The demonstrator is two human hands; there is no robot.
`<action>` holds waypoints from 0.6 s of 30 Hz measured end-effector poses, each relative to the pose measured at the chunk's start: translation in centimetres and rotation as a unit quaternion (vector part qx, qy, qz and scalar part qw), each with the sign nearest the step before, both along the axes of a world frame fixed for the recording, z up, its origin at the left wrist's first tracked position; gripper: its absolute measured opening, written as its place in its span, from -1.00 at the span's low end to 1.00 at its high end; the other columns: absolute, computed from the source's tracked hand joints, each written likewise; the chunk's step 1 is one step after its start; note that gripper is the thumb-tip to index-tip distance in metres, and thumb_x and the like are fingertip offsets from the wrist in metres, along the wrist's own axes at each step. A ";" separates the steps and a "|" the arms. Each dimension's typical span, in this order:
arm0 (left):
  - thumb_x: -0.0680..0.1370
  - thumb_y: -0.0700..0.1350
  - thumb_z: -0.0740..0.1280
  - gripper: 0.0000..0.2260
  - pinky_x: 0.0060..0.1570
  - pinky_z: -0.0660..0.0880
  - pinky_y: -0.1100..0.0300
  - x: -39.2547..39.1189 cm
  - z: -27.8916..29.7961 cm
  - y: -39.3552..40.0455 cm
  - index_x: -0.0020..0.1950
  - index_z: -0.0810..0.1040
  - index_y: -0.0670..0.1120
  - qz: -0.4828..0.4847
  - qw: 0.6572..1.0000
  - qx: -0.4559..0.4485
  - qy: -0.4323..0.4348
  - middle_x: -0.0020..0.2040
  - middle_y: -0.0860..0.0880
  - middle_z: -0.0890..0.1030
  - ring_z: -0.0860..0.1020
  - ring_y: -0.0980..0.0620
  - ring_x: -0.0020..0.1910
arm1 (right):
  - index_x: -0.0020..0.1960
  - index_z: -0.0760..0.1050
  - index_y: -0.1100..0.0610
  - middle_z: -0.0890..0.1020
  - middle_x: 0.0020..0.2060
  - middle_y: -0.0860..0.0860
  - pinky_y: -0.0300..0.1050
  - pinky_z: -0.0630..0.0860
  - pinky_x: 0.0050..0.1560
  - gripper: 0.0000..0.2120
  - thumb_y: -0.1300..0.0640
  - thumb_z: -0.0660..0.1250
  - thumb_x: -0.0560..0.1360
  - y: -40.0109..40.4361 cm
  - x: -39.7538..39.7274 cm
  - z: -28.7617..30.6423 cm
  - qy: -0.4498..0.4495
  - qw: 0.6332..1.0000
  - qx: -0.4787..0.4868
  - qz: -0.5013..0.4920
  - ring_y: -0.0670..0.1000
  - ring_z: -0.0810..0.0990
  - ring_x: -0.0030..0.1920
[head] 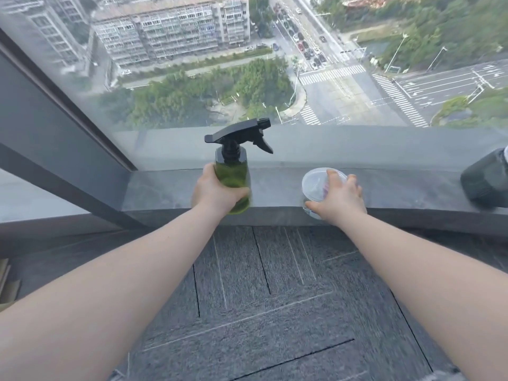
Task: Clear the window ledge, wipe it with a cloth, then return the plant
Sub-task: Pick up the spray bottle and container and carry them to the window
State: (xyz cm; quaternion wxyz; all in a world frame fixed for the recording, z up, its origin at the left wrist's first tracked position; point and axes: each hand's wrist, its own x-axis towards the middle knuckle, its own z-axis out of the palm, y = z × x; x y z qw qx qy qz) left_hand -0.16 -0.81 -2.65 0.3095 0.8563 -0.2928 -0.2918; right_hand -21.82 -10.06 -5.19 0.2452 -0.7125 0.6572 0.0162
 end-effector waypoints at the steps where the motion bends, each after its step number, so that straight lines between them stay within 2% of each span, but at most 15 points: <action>1: 0.29 0.01 0.55 -0.49 0.14 0.52 -0.03 0.0 -0.4 -0.2 0.12 0.38 0.03 0.002 1.000 -0.002 -0.005 0.00 0.04 0.53 0.54 -0.09 0.08 | 0.51 0.11 -0.01 0.18 0.39 0.20 0.08 0.30 0.34 -0.16 -0.15 0.45 0.38 -0.5 0.2 -0.2 -0.006 1.000 -0.007 -0.003 0.25 0.22 0.39; 9: 0.31 0.06 0.56 -0.42 0.08 0.49 0.09 -0.1 -2.2 -1.2 0.23 0.40 -0.02 0.033 0.999 -0.035 -0.007 0.15 0.00 0.58 0.54 -0.07 0.14 | 0.49 0.15 0.03 0.17 0.42 0.22 0.08 0.30 0.36 -0.14 -0.15 0.49 0.35 -2.4 1.3 -1.9 -0.026 1.000 -0.015 -0.007 0.26 0.20 0.42; 14: 0.32 0.12 0.56 -0.37 0.15 0.50 0.02 0.2 -2.6 -1.9 0.27 0.37 -0.02 0.017 0.999 -0.038 -0.010 0.18 -0.01 0.57 0.54 -0.08 0.16 | 0.52 0.08 -0.02 0.06 0.51 0.20 0.10 0.22 0.43 -0.08 -0.14 0.52 0.33 -3.2 1.2 -2.3 -0.023 1.000 0.000 -0.004 0.23 0.09 0.50; 18: 0.33 0.11 0.54 -0.34 0.14 0.51 0.01 0.0 -2.8 -1.9 0.32 0.35 -0.03 0.008 0.999 -0.028 -0.023 0.19 -0.02 0.56 0.53 -0.10 0.17 | 0.53 0.07 -0.04 0.04 0.52 0.19 0.08 0.20 0.45 -0.05 -0.11 0.54 0.31 -3.5 1.2 -2.3 -0.021 1.000 0.007 -0.003 0.22 0.08 0.51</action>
